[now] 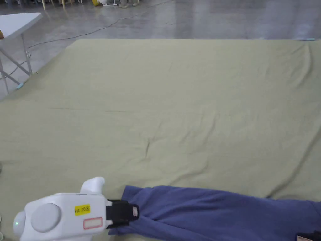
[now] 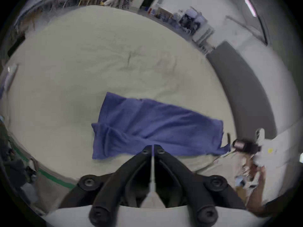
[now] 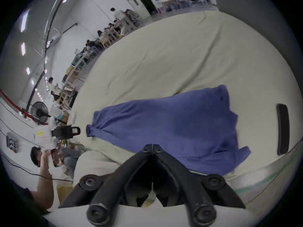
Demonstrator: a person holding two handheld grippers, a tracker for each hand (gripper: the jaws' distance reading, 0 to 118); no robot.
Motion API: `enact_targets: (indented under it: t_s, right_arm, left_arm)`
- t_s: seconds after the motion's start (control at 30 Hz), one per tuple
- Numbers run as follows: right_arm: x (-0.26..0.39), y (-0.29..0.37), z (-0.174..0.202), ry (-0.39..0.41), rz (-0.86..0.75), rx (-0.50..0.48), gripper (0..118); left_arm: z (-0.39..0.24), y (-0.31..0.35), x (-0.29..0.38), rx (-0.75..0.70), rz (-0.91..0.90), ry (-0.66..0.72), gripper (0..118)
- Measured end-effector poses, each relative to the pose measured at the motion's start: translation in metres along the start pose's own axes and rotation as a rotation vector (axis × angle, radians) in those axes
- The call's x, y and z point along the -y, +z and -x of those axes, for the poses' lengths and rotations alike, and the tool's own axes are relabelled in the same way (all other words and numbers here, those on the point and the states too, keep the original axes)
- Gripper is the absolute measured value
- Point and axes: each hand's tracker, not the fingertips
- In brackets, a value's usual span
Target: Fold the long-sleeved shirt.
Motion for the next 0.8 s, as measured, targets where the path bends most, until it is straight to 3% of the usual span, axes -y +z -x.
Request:
enact_targets:
  t_s: [0.03, 0.07, 0.1, 0.23, 0.37, 0.43, 0.6, 0.63, 0.8]
  right_arm:
    - [-0.004, 0.003, 0.002, 0.013, -0.009, -0.024, 0]
    - [-0.003, 0.004, 0.004, 0.024, -0.015, -0.047, 0]
    - [-0.002, 0.004, 0.005, 0.027, -0.018, -0.071, 0]
    - [-0.001, 0.002, 0.007, 0.001, -0.029, -0.175, 0]
    - [0.003, -0.007, 0.011, -0.008, -0.01, -0.207, 0]
    - [0.002, -0.011, 0.013, -0.004, 0.006, -0.217, 0]
    - [0.005, -0.023, 0.015, -0.032, 0.034, -0.267, 0]
    - [0.008, -0.026, 0.014, -0.037, 0.034, -0.27, 0]
    - [0.012, -0.027, 0.021, -0.036, 0.036, -0.264, 0]
  left_arm:
    - [0.018, 0.0, -0.011, 0.018, -0.015, 0.03, 50]
    - [0.03, -0.005, -0.016, 0.05, 0.026, 0.064, 111]
    - [0.041, -0.002, -0.02, 0.084, 0.048, 0.128, 116]
    - [0.066, -0.042, -0.015, 0.059, 0.121, 0.18, 116]
    - [0.065, -0.079, 0.006, 0.132, 0.224, 0.277, 118]
    - [0.075, -0.079, -0.005, 0.151, 0.172, 0.249, 118]
    - [0.108, -0.112, -0.021, 0.453, 0.16, 0.397, 117]
    - [0.11, -0.126, -0.021, 0.46, 0.191, 0.413, 117]
    - [0.059, -0.141, -0.017, 0.425, 0.171, 0.31, 117]
